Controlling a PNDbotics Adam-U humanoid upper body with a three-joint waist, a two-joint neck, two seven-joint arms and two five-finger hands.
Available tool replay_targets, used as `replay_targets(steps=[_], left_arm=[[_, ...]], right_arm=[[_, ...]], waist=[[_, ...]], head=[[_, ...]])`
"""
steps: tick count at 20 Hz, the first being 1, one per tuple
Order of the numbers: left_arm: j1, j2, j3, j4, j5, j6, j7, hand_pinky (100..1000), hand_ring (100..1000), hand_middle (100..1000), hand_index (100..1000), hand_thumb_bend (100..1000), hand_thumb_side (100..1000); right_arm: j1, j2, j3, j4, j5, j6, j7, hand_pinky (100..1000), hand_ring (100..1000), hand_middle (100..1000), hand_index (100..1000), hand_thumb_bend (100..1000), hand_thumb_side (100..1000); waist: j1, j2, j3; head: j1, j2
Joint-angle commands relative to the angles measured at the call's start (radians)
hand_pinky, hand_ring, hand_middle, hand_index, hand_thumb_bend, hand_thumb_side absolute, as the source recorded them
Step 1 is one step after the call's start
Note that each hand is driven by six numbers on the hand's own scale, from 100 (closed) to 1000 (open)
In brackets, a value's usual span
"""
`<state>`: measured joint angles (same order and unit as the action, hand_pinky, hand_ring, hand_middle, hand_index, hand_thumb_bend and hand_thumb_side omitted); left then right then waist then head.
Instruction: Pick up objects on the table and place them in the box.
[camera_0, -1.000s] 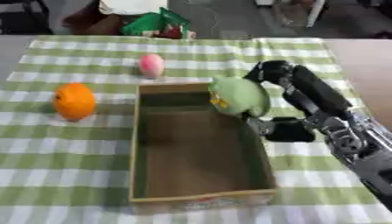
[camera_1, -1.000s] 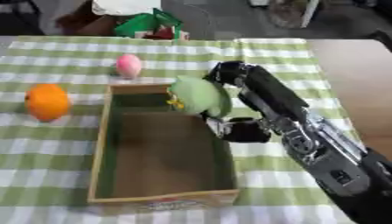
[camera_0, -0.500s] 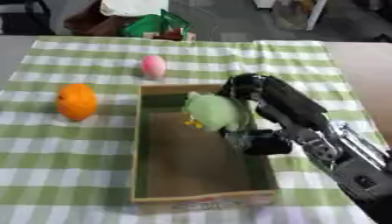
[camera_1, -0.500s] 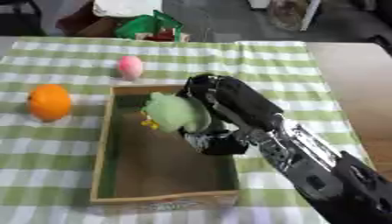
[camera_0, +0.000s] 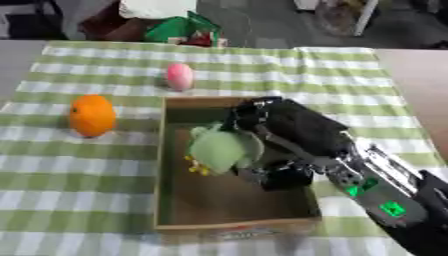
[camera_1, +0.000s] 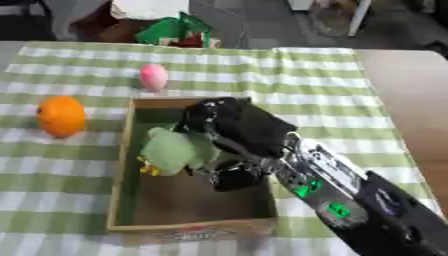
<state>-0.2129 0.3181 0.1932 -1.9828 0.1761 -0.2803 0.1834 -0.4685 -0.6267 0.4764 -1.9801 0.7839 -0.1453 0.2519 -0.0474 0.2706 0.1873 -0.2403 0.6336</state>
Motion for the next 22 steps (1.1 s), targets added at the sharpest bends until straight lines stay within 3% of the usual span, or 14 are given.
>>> replay_targets(steps=[1, 7, 8, 9, 10, 12, 18, 20, 22], left_arm=[[-0.012, 0.027, -0.001, -0.017, -0.001, -0.001, -0.005, 414, 572, 526, 631, 100, 896], [-0.012, 0.028, -0.001, -0.017, -0.001, -0.003, -0.004, 414, 572, 526, 631, 100, 896], [-0.011, 0.028, -0.001, -0.017, -0.001, -0.003, -0.004, 414, 572, 526, 630, 100, 895], [-0.013, 0.029, -0.001, -0.017, -0.002, -0.003, -0.004, 414, 572, 526, 630, 100, 895], [-0.014, 0.030, -0.001, -0.017, -0.002, -0.003, -0.005, 413, 572, 526, 630, 100, 895], [-0.015, 0.030, -0.002, -0.017, -0.003, -0.004, -0.006, 413, 572, 526, 630, 100, 895], [-0.012, 0.029, -0.002, -0.017, -0.004, -0.003, -0.006, 413, 573, 526, 630, 100, 895], [-0.010, 0.029, -0.001, -0.017, -0.004, -0.003, -0.004, 413, 573, 526, 629, 100, 896], [-0.010, 0.028, -0.001, -0.017, -0.003, -0.002, -0.003, 414, 573, 527, 630, 100, 896]], right_arm=[[-0.025, -0.007, 0.021, -0.020, 0.030, -0.043, 0.047, 703, 775, 486, 682, 100, 204], [-0.037, 0.002, 0.006, -0.020, 0.035, -0.065, 0.140, 703, 775, 486, 682, 100, 204], [-0.039, 0.003, 0.002, -0.020, 0.030, -0.065, 0.155, 746, 865, 620, 812, 100, 198], [-0.037, -0.002, -0.003, -0.020, 0.033, -0.061, 0.170, 749, 870, 626, 816, 100, 216], [-0.036, -0.005, -0.006, -0.020, 0.042, -0.057, 0.186, 762, 893, 671, 838, 100, 303], [-0.040, -0.002, -0.010, -0.020, 0.064, -0.058, 0.216, 771, 908, 706, 855, 100, 349], [-0.063, 0.013, -0.038, -0.020, 0.065, -0.059, 0.307, 774, 917, 732, 867, 100, 395], [-0.077, 0.014, -0.053, -0.020, 0.062, -0.061, 0.331, 791, 954, 788, 901, 100, 529], [-0.091, 0.016, -0.063, -0.020, 0.055, -0.070, 0.345, 798, 966, 803, 911, 100, 563]], waist=[[0.002, -0.013, 0.004], [0.002, -0.012, 0.004], [0.002, -0.012, 0.004], [0.000, -0.008, 0.004], [0.000, -0.006, 0.005], [-0.001, -0.005, 0.007], [0.000, -0.007, 0.012], [0.001, -0.009, 0.011], [0.001, -0.010, 0.008]], head=[[-0.005, 0.007], [-0.005, 0.008], [-0.004, 0.008], [-0.004, 0.006], [-0.004, 0.005], [-0.005, 0.005], [-0.008, 0.004], [-0.009, 0.003], [-0.009, 0.003]])
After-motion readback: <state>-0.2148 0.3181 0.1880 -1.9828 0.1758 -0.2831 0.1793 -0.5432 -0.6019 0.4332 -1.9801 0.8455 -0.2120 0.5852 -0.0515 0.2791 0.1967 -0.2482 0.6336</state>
